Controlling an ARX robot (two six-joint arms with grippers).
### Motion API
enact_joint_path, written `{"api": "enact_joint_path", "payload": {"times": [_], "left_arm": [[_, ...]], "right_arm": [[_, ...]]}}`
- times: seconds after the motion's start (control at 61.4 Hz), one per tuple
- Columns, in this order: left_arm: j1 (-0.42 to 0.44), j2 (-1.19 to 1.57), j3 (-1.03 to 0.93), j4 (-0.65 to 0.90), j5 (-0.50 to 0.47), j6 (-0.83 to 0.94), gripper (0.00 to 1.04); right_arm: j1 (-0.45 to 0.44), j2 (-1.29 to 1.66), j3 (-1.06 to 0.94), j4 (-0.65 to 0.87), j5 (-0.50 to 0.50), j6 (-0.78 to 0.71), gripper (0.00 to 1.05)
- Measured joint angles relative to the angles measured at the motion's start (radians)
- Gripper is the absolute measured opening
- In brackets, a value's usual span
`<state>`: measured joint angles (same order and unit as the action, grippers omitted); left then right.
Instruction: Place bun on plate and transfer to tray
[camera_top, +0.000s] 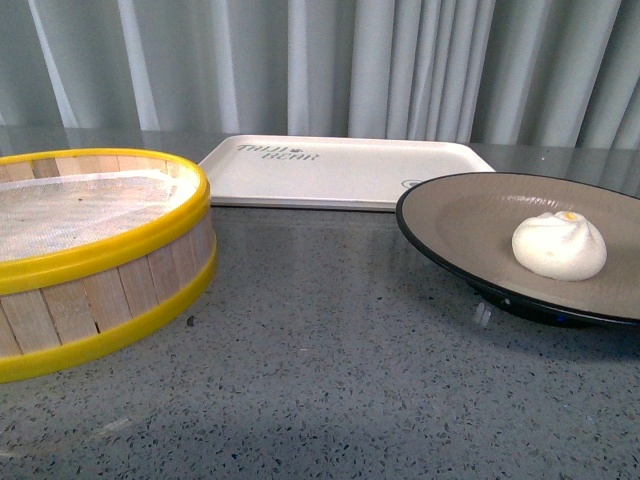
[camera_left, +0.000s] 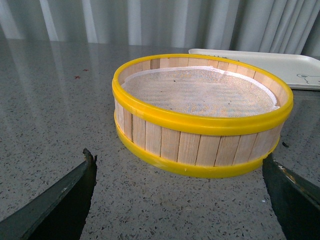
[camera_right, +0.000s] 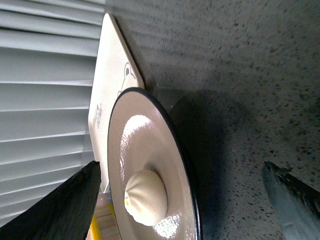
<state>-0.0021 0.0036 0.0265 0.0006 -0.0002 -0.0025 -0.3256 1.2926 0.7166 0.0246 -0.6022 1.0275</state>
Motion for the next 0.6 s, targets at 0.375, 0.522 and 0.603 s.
{"api": "enact_joint_path", "payload": {"times": [0.375,0.522,0.603], "left_arm": [[0.000,0.000,0.000,0.000,0.000,0.000,0.98],[0.000,0.000,0.000,0.000,0.000,0.000,0.98],[0.000,0.000,0.000,0.000,0.000,0.000,0.98]], "right_arm": [[0.105,0.079,0.002,0.015,-0.068,0.034,0.96],[0.115,0.130,0.019,0.027,-0.116,0.030,0.84],[0.117,0.139,0.025,0.027,-0.125,0.022,0.71]]}}
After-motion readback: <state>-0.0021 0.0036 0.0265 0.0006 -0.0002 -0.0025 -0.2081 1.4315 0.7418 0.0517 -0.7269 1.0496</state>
